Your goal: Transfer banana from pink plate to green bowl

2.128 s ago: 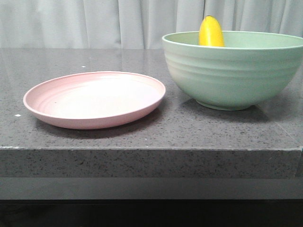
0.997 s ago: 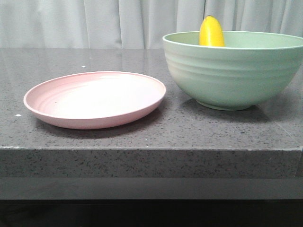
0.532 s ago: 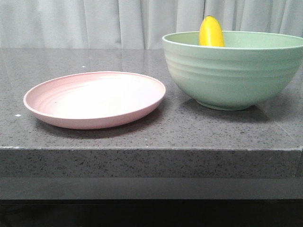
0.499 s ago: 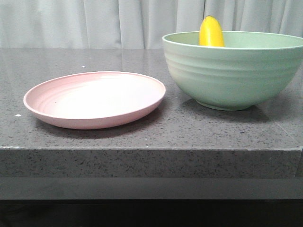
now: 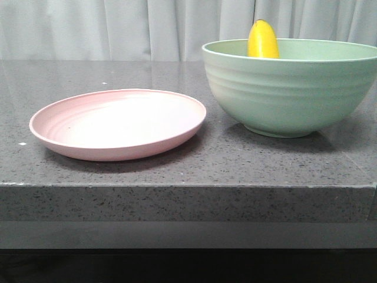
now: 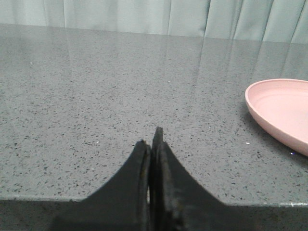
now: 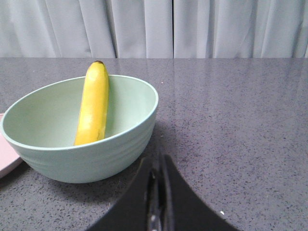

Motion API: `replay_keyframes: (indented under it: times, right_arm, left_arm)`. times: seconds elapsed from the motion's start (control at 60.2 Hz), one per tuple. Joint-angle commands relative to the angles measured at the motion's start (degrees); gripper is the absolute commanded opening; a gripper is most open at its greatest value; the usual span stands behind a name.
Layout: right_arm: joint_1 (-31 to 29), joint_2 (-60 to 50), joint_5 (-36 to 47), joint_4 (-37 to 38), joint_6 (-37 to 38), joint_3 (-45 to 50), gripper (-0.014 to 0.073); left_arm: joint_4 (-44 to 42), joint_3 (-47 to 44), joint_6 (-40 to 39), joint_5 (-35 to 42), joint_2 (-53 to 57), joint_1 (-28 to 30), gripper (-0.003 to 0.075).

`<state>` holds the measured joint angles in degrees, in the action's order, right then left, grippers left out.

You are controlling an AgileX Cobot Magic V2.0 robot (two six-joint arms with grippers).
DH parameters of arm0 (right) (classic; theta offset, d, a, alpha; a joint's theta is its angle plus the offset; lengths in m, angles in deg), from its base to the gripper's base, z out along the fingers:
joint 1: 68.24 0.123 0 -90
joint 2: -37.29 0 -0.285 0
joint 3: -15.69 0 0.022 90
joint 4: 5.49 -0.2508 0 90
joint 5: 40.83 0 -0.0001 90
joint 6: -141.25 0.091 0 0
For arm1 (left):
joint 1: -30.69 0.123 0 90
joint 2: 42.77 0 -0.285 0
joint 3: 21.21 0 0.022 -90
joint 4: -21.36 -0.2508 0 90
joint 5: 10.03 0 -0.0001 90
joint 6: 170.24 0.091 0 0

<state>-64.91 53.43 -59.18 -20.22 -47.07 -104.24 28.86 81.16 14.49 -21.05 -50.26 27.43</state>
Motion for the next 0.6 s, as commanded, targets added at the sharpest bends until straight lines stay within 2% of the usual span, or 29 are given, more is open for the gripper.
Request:
replay_keyframes:
  times: [0.0,0.133,0.216,0.482,0.582]
  right_arm:
    - [-0.1,0.4,5.8,0.1,-0.2,-0.8,-0.006]
    - [-0.1,-0.5,12.1,5.8,4.9,2.9,-0.006]
    - [-0.1,-2.2,14.7,6.6,6.9,6.7,-0.006]
    - [-0.2,-10.3,15.9,6.6,7.6,18.6,-0.006]
    - [-0.2,-10.3,13.8,6.6,7.6,18.7,-0.006]
  left_arm:
    - [0.7,-0.2,-0.6,5.0,1.1,0.3,-0.002]
    - [0.7,-0.2,-0.6,5.0,1.1,0.3,-0.002]
    - [0.7,-0.2,-0.6,5.0,1.1,0.3,-0.002]
    - [0.7,-0.2,-0.6,5.0,1.1,0.3,-0.002]
    - [0.7,-0.2,-0.6,5.0,1.0,0.3,-0.002]
